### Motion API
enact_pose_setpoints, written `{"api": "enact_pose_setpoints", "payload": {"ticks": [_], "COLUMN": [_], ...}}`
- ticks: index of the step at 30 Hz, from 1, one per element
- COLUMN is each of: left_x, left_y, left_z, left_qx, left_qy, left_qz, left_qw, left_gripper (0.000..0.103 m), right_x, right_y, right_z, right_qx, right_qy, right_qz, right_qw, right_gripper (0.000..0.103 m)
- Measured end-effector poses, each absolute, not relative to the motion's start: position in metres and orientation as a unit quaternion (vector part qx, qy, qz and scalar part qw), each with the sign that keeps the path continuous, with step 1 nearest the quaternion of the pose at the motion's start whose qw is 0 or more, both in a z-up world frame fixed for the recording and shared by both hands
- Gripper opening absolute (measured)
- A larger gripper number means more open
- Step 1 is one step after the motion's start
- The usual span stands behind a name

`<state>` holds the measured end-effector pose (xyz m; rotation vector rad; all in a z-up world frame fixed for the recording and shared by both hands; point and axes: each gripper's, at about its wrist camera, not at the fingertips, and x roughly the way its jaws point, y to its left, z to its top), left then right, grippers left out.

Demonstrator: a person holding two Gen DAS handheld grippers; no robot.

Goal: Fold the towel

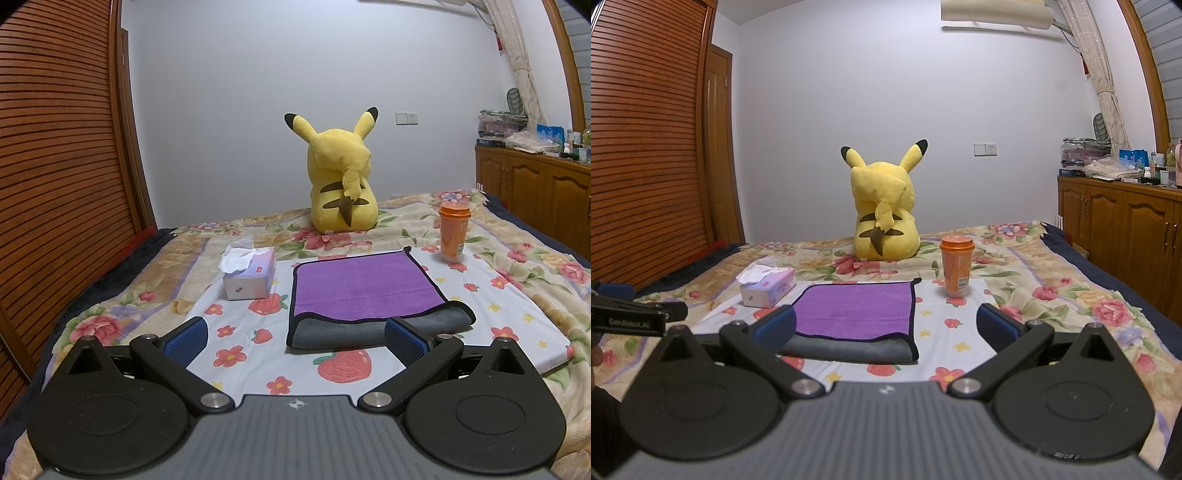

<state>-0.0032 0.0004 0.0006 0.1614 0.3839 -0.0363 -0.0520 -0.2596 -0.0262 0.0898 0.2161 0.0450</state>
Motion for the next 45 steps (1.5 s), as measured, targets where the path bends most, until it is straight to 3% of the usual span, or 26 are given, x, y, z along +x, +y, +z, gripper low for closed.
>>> {"api": "enact_pose_setpoints", "payload": {"ticks": [25,45], "left_x": [-0.007,0.049], "left_y": [-0.001,0.009], "left_z": [-0.012,-0.02], "left_qx": [0.082,0.075], "left_qy": [0.199,0.232], "left_qz": [-0.019,-0.043], "left_qw": [0.976,0.969], "left_gripper": [0.103,0.103], "right_x": [-0.053,-0.017], "right_y": [-0.261,-0.263], "right_z": [-0.027,-0.031], "right_qx": [0.046,0.059], "right_qy": [0.111,0.148], "right_qz": [0.022,0.031], "right_qw": [0.993,0.987], "right_gripper": [0.103,0.103]}}
